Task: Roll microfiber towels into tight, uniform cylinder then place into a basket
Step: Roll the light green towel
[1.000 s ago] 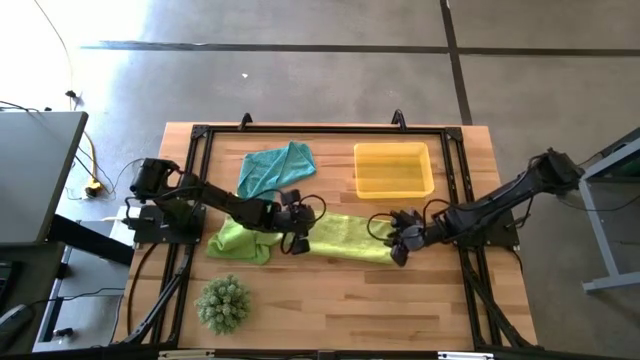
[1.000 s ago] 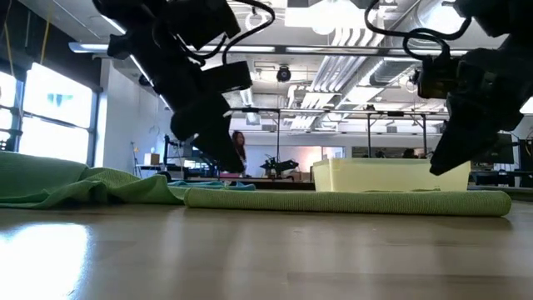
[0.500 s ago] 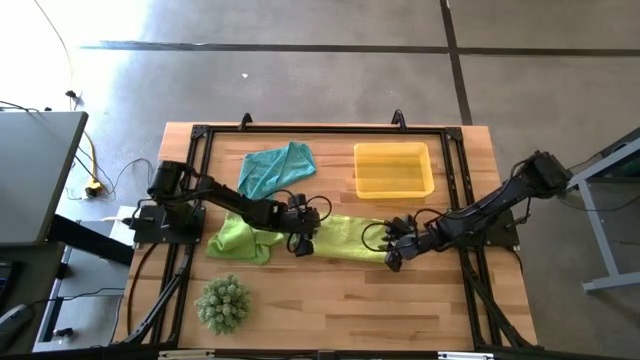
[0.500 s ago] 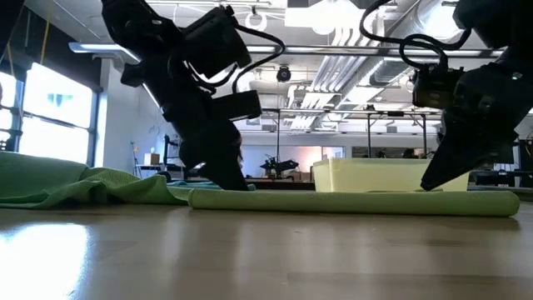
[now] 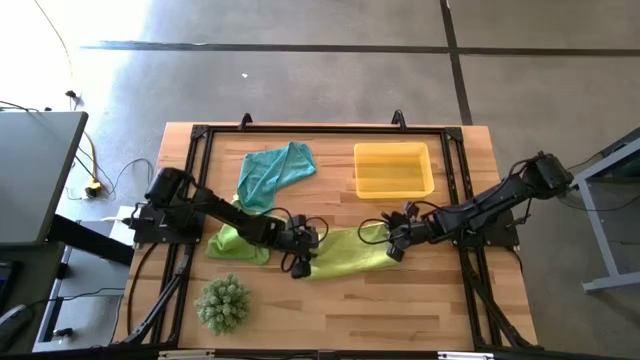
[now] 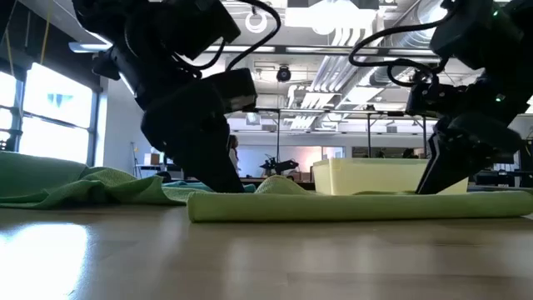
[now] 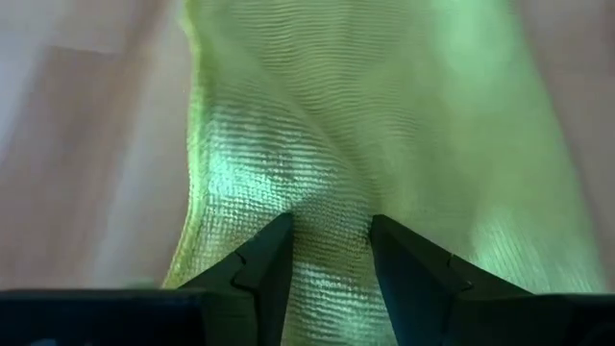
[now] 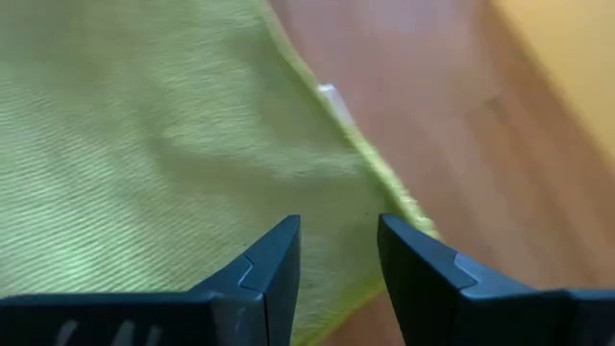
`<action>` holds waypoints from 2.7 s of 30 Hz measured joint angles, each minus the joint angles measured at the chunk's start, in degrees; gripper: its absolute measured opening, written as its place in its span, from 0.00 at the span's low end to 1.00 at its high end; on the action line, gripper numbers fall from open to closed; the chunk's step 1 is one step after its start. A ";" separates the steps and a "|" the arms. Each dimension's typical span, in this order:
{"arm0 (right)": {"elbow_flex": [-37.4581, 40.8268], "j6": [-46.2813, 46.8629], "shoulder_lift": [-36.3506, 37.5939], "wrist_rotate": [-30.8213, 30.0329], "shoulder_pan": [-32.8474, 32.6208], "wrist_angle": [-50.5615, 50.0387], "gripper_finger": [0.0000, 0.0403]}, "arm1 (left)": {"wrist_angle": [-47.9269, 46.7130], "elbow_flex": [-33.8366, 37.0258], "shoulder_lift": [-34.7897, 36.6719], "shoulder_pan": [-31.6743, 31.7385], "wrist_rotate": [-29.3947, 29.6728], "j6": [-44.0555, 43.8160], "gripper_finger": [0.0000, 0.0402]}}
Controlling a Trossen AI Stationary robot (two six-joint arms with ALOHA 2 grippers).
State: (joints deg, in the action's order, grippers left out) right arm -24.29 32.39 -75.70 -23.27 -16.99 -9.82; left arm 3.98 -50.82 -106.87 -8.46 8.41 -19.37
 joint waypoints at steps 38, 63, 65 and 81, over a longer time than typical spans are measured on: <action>-5.07 27.51 -9.39 -3.15 -12.35 -7.68 0.33 | 1.69 0.00 0.36 -4.37 -0.42 3.21 0.33; -13.79 19.30 -8.98 -0.15 -10.56 -8.37 0.33 | 7.99 -1.80 2.17 -7.92 2.09 8.35 0.33; -13.79 24.42 -9.42 -0.43 -13.20 -8.73 0.33 | 7.14 -1.74 2.14 -7.35 3.18 8.47 0.33; -14.16 33.91 -21.85 -16.46 -18.59 -10.35 0.33 | 2.28 -1.73 0.22 -6.67 -1.50 0.81 0.33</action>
State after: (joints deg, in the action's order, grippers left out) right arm -38.46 66.30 -97.55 -39.73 -35.57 -20.17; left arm 6.26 -52.56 -106.65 -15.13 6.91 -18.56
